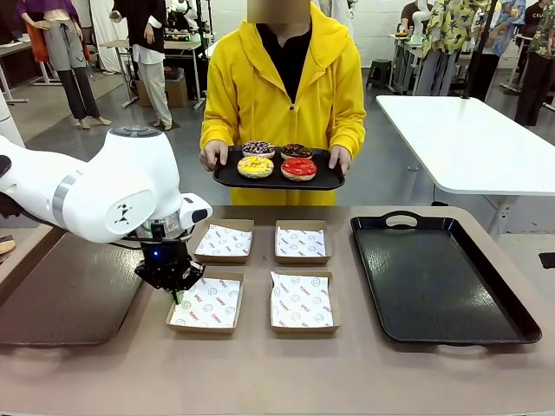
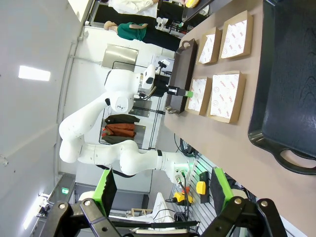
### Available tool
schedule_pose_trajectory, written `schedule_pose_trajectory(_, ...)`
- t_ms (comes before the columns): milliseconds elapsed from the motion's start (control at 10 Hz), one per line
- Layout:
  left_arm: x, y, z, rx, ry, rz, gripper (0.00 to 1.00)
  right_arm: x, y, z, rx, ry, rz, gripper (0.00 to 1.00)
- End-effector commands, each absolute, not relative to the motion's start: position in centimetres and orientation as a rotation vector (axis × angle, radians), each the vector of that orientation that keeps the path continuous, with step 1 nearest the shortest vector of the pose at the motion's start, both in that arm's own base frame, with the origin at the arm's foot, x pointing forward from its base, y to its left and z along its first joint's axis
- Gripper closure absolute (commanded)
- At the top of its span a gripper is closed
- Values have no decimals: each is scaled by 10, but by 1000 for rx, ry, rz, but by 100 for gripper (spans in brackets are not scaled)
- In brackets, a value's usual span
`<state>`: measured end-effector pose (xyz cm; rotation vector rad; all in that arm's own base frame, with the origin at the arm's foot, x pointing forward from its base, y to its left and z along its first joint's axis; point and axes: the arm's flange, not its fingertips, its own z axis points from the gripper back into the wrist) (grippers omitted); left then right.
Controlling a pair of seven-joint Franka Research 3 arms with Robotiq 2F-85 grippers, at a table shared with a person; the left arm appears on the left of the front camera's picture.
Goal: Individually package the donuts and arrange them on the tray.
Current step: Pick up one Paper togo box.
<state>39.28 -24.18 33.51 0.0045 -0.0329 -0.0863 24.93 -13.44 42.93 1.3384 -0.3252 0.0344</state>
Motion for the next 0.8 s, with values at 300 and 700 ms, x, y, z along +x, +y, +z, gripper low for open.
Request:
schedule_pose_trajectory(300,409,-232,456,1,-41,-28,100,250,-135,430,1349,-336,44,0)
schedule_pose_trajectory(700,464,-226,504,-21,-107,-10,100,250,-135,430,1349,-336,44,0)
